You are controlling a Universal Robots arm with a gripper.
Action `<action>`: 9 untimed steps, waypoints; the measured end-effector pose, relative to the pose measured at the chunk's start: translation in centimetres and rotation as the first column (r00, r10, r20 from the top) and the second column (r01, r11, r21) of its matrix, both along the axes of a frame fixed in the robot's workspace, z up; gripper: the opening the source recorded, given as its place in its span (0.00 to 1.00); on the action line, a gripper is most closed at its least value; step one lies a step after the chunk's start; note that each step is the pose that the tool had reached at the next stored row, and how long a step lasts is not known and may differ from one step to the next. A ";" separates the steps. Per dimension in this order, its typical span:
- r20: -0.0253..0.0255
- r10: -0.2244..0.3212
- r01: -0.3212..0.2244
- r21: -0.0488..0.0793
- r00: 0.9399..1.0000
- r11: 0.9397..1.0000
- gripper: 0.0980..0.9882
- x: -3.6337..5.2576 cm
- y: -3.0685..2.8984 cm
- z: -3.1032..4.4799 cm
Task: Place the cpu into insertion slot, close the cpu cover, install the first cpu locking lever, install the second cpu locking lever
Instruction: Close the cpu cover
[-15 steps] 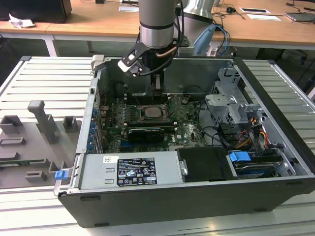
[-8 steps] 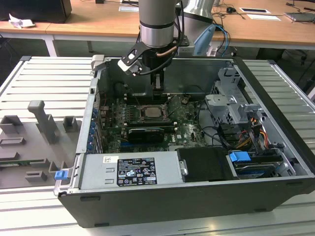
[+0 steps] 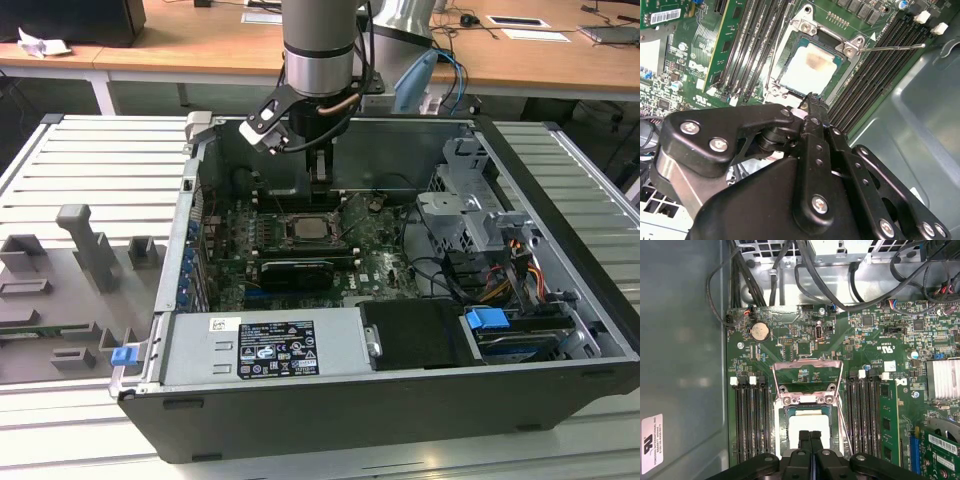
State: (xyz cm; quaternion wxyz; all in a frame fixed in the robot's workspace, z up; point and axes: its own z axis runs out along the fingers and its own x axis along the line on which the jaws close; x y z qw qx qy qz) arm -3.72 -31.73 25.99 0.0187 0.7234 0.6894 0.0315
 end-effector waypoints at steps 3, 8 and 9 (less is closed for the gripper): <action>0.000 -0.001 0.001 0.000 1.000 1.000 0.01 0.30 0.00 0.00; 0.000 -0.002 0.002 0.000 1.000 1.000 0.01 0.47 0.00 0.43; 0.000 -0.002 0.002 0.000 1.000 1.000 0.01 0.47 0.00 0.58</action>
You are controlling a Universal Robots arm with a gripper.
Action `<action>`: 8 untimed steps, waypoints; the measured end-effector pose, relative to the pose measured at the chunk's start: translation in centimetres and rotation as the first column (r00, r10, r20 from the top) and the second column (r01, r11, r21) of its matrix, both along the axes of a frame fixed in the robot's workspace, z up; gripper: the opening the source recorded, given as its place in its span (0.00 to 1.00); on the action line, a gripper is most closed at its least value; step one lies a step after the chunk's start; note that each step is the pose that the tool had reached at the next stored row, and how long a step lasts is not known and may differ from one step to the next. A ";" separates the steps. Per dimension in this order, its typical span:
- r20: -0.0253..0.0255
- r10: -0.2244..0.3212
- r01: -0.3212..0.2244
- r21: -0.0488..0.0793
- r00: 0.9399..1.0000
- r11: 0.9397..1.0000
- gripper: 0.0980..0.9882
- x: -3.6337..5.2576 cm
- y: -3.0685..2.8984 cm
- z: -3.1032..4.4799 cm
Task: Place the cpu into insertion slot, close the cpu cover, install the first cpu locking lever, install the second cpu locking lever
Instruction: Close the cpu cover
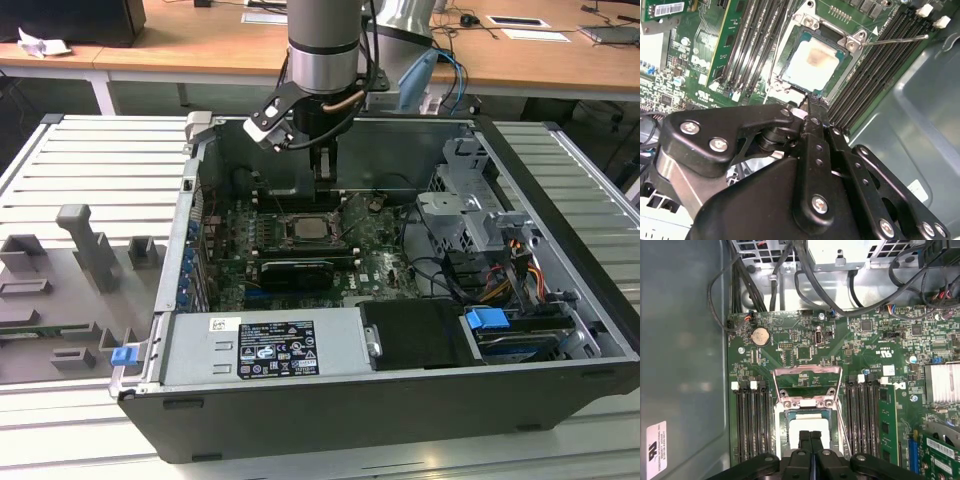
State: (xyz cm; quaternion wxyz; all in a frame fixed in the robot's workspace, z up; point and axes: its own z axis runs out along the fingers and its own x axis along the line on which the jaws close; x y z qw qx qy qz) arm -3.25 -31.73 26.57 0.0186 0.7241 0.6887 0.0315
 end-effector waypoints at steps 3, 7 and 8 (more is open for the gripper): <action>0.000 0.000 0.000 0.000 1.000 1.000 0.01 0.04 0.00 -0.01; 0.000 0.000 0.000 0.000 1.000 1.000 0.01 0.36 -0.01 -0.05; 0.000 0.000 0.000 0.000 1.000 1.000 0.01 0.45 -0.01 -0.05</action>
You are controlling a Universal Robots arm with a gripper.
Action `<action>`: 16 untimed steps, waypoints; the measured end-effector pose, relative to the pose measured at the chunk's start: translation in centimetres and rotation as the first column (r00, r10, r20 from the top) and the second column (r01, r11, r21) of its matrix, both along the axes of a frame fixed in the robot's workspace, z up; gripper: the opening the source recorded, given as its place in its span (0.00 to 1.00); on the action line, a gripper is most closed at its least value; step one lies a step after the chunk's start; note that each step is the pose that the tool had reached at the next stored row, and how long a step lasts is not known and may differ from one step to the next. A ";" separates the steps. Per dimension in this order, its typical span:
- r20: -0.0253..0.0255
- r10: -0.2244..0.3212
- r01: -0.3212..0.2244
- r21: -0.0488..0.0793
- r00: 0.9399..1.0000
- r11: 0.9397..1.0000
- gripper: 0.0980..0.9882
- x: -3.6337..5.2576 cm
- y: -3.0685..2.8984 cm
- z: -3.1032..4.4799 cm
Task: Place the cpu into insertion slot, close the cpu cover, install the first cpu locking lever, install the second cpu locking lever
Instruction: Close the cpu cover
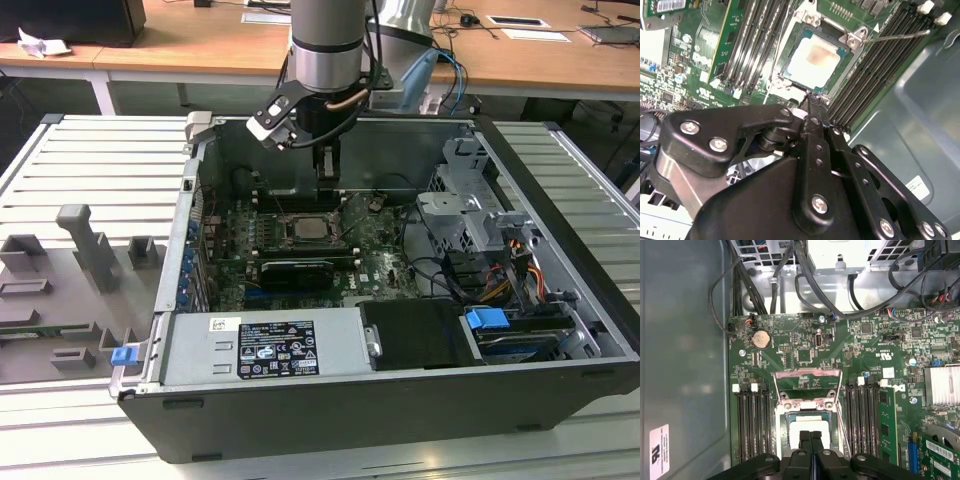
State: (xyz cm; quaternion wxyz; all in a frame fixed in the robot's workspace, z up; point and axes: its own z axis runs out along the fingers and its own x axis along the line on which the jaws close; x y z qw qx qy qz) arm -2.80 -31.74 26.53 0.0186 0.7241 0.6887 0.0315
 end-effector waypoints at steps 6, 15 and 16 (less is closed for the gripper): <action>0.000 0.000 0.000 0.000 1.000 1.000 0.01 0.71 0.00 0.00; 0.000 0.000 0.000 0.000 1.000 1.000 0.01 1.32 0.00 0.00; 0.000 0.000 0.000 0.000 1.000 1.000 0.01 1.35 0.00 0.00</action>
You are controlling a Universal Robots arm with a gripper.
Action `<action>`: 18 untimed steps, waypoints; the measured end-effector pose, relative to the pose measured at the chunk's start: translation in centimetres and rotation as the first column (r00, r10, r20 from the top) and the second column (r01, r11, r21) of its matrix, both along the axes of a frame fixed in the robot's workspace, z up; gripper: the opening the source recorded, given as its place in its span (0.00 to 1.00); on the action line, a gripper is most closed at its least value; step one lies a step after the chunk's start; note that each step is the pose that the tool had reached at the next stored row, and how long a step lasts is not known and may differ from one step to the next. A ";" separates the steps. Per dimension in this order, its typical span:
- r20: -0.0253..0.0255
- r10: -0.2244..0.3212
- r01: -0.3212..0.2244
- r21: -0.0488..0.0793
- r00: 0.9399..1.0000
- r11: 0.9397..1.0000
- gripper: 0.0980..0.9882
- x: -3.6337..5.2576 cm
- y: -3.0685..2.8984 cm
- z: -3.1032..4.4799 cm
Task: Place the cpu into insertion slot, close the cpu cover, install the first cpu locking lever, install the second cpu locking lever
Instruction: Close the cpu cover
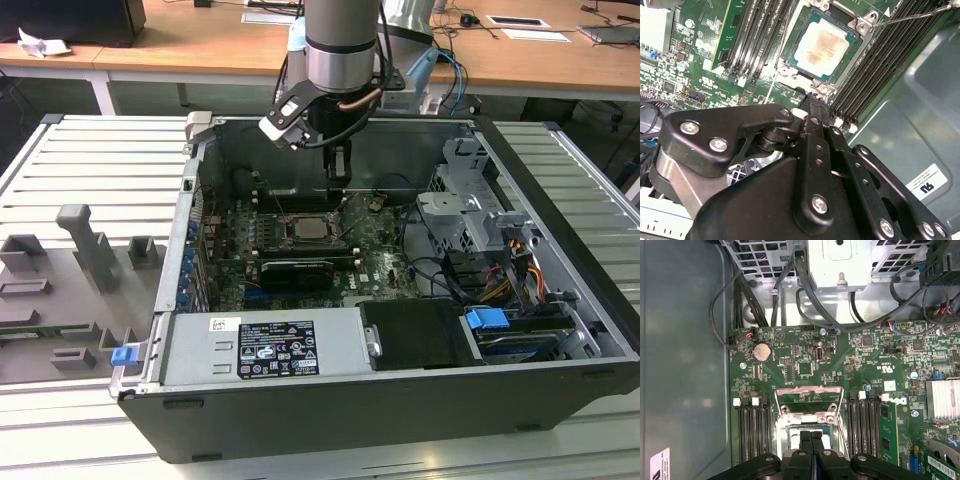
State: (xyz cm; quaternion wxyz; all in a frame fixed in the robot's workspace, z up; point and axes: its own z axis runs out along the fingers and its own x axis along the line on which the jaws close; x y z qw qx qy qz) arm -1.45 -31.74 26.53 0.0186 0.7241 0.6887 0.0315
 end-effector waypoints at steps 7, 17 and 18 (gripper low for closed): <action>0.000 0.000 0.000 0.000 1.000 1.000 0.01 0.30 0.00 0.00; 0.000 0.000 0.000 0.000 1.000 1.000 0.01 0.68 0.00 0.00; 0.000 0.000 0.000 0.000 1.000 1.000 0.01 0.72 0.00 0.00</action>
